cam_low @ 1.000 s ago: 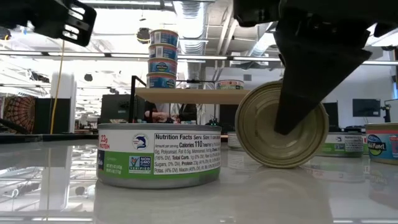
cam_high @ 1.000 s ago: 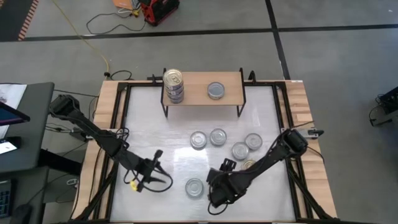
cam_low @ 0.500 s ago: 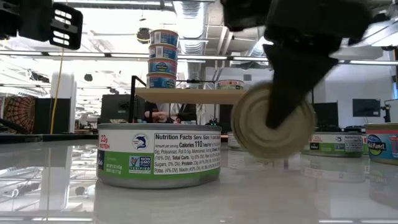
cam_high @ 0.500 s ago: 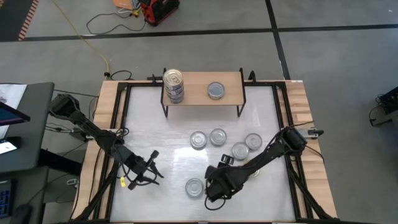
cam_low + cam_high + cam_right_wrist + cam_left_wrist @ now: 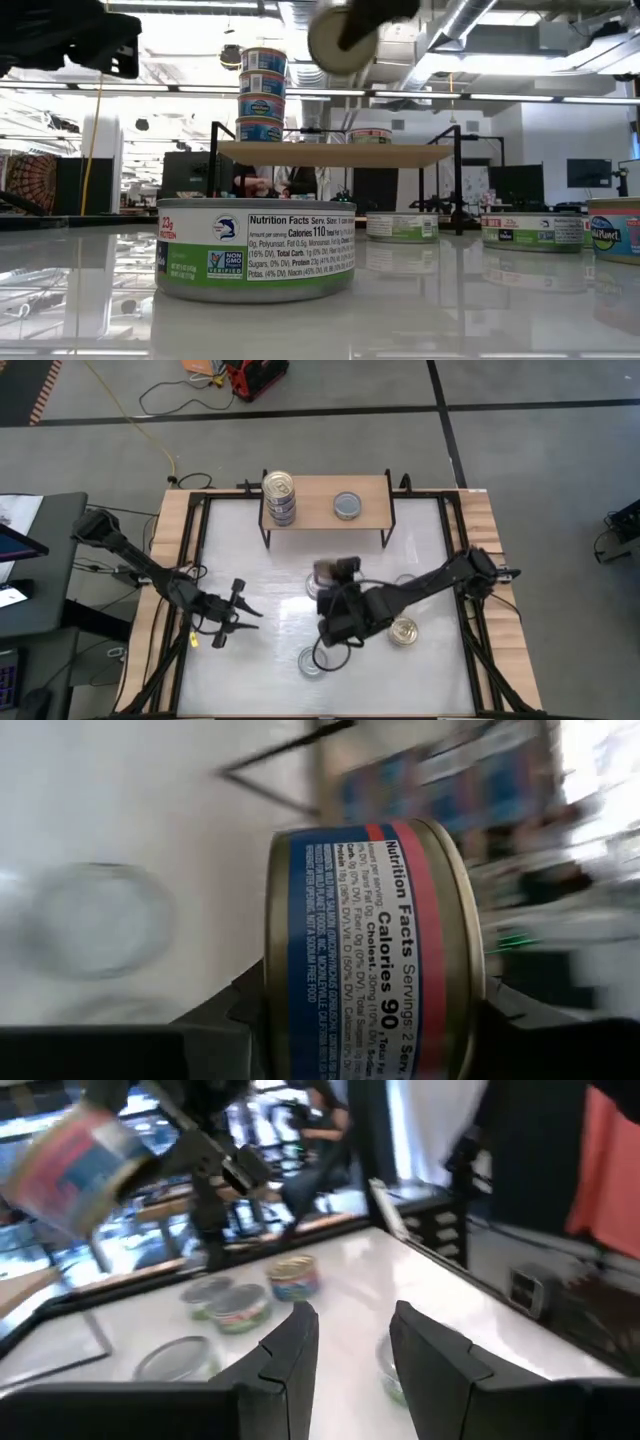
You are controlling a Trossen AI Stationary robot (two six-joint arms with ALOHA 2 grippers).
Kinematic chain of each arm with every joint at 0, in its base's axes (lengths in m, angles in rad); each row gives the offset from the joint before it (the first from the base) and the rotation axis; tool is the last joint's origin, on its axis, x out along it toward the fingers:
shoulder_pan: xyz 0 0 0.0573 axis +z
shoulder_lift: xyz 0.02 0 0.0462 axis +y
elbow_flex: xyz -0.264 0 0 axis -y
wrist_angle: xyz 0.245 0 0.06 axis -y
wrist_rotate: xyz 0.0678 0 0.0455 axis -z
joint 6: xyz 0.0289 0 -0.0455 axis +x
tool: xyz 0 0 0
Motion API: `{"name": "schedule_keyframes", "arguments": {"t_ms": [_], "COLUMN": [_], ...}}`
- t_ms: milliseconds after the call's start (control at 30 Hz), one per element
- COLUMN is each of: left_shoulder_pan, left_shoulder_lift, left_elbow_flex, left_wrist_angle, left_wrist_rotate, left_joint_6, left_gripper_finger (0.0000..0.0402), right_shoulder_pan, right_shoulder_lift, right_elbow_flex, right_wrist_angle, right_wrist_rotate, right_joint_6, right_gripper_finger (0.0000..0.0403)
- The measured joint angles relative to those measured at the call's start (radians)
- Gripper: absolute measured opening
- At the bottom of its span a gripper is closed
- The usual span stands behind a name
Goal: Stack canned seafood by type on shelf
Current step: Stack the blue tuna can on top of the other blue tuna can on the shelf
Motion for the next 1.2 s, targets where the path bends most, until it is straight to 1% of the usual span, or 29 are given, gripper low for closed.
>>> {"name": "schedule_keyframes", "arguments": {"t_ms": [67, 167, 300, 400, 500, 600, 667, 767, 967, 1100, 1200], "left_shoulder_pan": [0.0, 0.0, 0.0, 0.0, 0.0, 0.0, 0.0, 0.0, 0.0, 0.0, 0.0], "left_shoulder_lift": [-0.026, -0.068, -0.108, -0.12, -0.12, -0.12, -0.12, -0.12, -0.12, -0.12, -0.12], "left_elbow_flex": [0.0, 0.0, 0.0, 0.0, 0.0, 0.0, 0.0, 0.0, 0.0, 0.0, 0.0], "left_wrist_angle": [-0.003, -0.027, -0.033, -0.042, -0.04, -0.04, -0.04, -0.04, -0.039, -0.039, -0.039], "left_wrist_rotate": [-0.034, -0.069, -0.083, -0.096, -0.15, -0.187, -0.204, -0.233, -0.289, -0.319, -0.343], "left_joint_6": [-0.061, -0.194, -0.31, -0.342, -0.347, -0.338, -0.327, -0.314, -0.277, -0.241, -0.217], "left_gripper_finger": [0.0122, 0.0122, 0.0122, 0.0122, 0.0122, 0.0122, 0.0122, 0.0122, 0.0122, 0.0122, 0.0122], "right_shoulder_pan": [-0.039, -0.099, -0.156, -0.182, -0.204, -0.225, -0.247, -0.289, -0.382, -0.423, -0.434], "right_shoulder_lift": [0.0, 0.001, 0.002, 0.002, 0.002, -0.002, -0.004, -0.004, -0.004, -0.004, -0.004], "right_elbow_flex": [0.011, 0.012, 0.012, 0.012, 0.012, 0.012, 0.012, 0.012, 0.012, 0.012, 0.012], "right_wrist_angle": [0.112, 0.345, 0.642, 0.814, 0.941, 1.034, 1.065, 1.112, 1.144, 1.146, 1.145], "right_wrist_rotate": [0.045, 0.054, 0.06, 0.019, -0.05, -0.101, -0.142, -0.166, -0.287, -0.302, -0.334], "right_joint_6": [-0.209, -0.523, -0.881, -1.099, -1.24, -1.334, -1.372, -1.411, -1.421, -1.411, -1.407], "right_gripper_finger": [0.0207, 0.0207, 0.0207, 0.0207, 0.0207, 0.0207, 0.0207, 0.0207, 0.0207, 0.0208, 0.0214]}}
